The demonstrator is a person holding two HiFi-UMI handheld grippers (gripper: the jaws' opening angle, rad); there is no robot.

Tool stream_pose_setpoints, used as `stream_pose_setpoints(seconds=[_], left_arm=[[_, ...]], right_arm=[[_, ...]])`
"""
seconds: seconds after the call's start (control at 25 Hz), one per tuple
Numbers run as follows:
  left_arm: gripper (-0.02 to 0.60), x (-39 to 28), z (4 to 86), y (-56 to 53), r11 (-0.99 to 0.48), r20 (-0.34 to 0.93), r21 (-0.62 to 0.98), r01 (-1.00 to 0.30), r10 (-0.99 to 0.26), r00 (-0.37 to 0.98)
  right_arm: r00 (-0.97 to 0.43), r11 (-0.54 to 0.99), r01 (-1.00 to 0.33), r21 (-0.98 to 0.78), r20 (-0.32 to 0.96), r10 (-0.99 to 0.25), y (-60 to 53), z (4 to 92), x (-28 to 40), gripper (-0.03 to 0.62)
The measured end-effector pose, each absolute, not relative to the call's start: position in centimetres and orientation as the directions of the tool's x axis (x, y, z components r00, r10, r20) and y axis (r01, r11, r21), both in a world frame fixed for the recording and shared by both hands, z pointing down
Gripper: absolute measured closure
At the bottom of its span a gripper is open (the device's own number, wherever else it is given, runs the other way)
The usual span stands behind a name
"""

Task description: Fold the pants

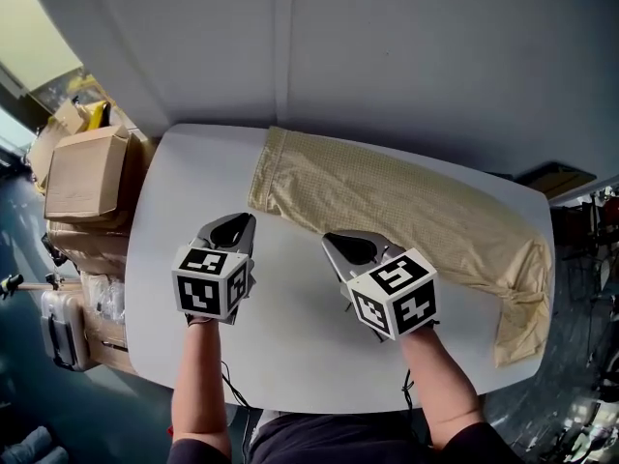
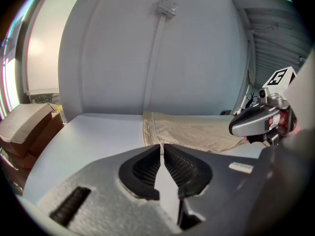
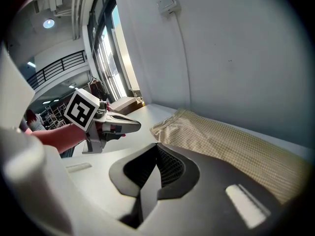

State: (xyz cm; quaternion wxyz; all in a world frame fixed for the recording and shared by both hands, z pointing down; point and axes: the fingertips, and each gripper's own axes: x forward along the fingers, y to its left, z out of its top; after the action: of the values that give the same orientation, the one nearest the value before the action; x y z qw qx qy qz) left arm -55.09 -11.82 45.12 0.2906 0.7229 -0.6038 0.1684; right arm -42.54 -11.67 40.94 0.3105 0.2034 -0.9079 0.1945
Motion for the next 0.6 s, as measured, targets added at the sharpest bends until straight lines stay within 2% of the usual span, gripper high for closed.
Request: stream_pose_setpoints(seconds=[0.32, 0.6], left_arm=[[0.493, -56.7, 47.8, -14.2, -0.038, 0.594, 0.280, -0.959, -0.778, 0.204], [0.469, -57.2, 48.3, -15.7, -0.026, 0.603, 0.308, -0.951, -0.768, 0.216]], right_arm=[[-0.748, 0.843, -0.479, -0.244, 0.615, -0.247, -16.0, 42.5, -45.8, 0.594], [-0.758, 0.841, -0.480, -0.248, 0.600, -0.256, -21.1, 43.2, -49.2, 0.592]])
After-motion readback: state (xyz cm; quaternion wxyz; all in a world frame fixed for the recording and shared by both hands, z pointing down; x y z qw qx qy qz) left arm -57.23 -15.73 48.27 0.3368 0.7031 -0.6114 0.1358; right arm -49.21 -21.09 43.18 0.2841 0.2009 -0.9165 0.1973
